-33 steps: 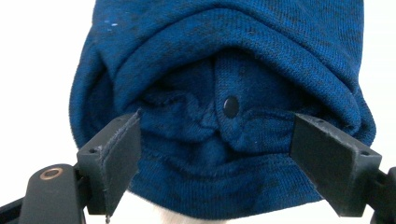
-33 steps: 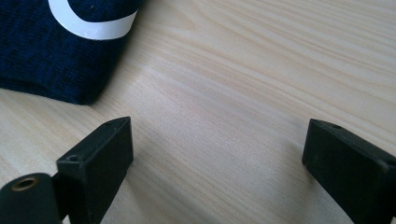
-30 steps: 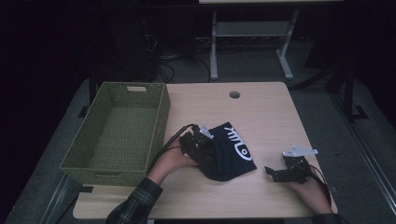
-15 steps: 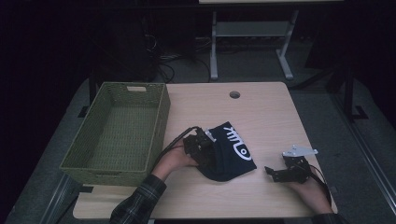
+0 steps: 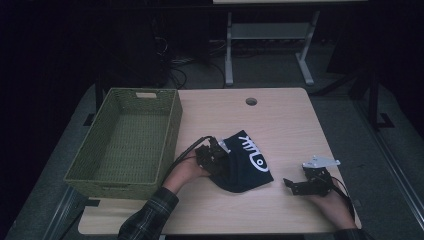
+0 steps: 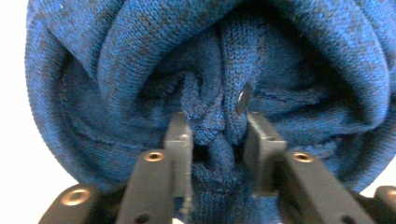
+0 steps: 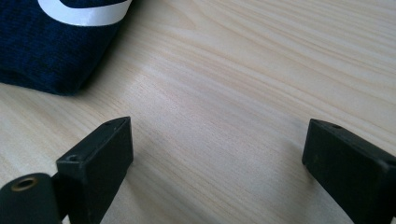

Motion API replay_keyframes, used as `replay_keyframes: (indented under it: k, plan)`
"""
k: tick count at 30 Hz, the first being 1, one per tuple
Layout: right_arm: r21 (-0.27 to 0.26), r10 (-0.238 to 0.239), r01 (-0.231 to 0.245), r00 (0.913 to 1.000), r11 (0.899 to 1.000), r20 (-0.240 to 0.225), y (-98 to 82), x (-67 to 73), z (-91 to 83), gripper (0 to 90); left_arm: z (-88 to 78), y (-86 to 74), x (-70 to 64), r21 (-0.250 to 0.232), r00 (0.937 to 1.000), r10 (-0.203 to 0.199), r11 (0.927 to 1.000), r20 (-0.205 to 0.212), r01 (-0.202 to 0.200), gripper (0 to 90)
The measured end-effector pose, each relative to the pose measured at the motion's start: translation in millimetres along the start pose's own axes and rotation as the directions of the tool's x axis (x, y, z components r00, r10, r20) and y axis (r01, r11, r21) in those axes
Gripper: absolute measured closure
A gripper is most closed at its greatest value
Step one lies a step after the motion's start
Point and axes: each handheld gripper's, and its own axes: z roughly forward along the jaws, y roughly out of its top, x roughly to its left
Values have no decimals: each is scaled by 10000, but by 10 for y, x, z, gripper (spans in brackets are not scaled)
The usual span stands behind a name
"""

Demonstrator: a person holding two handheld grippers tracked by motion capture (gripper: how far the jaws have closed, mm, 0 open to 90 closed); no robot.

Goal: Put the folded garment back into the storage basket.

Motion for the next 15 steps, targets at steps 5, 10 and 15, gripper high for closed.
replay_keyframes:
  k: [5,10,15]
  plan:
    - [4,9,-9,10000,10000,-1,0,1,0,83,-3,6,4,57,9999,-57,10000,129,56,741]
    - [-1,0,0,10000,10000,0,0,0,0,83,-11,-6,19,-52,9992,-314,9995,228,315,763]
    - [-2,3,-3,10000,10000,-2,0,0,0,83,-72,2,20,-349,9982,-481,9982,350,493,769]
